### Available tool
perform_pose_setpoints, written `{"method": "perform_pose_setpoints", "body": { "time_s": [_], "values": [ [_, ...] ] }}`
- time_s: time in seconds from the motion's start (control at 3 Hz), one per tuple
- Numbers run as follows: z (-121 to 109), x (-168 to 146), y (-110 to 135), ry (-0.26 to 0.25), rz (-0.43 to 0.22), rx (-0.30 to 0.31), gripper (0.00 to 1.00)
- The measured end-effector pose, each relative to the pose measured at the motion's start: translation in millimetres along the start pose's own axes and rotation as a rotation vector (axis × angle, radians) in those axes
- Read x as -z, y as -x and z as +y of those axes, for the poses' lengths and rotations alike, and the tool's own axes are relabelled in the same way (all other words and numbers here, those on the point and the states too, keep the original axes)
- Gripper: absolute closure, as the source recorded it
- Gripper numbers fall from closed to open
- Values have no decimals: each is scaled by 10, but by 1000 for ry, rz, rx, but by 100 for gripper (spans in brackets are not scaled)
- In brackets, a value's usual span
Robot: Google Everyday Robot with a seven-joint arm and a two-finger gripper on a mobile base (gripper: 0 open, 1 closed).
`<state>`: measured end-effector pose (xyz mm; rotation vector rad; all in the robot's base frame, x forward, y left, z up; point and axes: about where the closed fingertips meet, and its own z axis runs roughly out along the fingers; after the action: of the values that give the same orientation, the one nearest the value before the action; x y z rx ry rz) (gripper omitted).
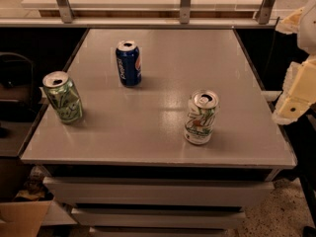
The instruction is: Move 7up can near pepsi can
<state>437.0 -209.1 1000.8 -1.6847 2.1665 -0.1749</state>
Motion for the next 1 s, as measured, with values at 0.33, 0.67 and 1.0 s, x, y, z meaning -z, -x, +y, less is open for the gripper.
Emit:
{"method": "perform_pose_setpoints", "body": {
  "time_s": [0.33,0.67,1.0],
  "values": [
    [0,0,1,0,0,0,0],
    [-28,-26,28,2,-23,3,0],
    [19,-205,122,38,-115,18,0]
  ]
}}
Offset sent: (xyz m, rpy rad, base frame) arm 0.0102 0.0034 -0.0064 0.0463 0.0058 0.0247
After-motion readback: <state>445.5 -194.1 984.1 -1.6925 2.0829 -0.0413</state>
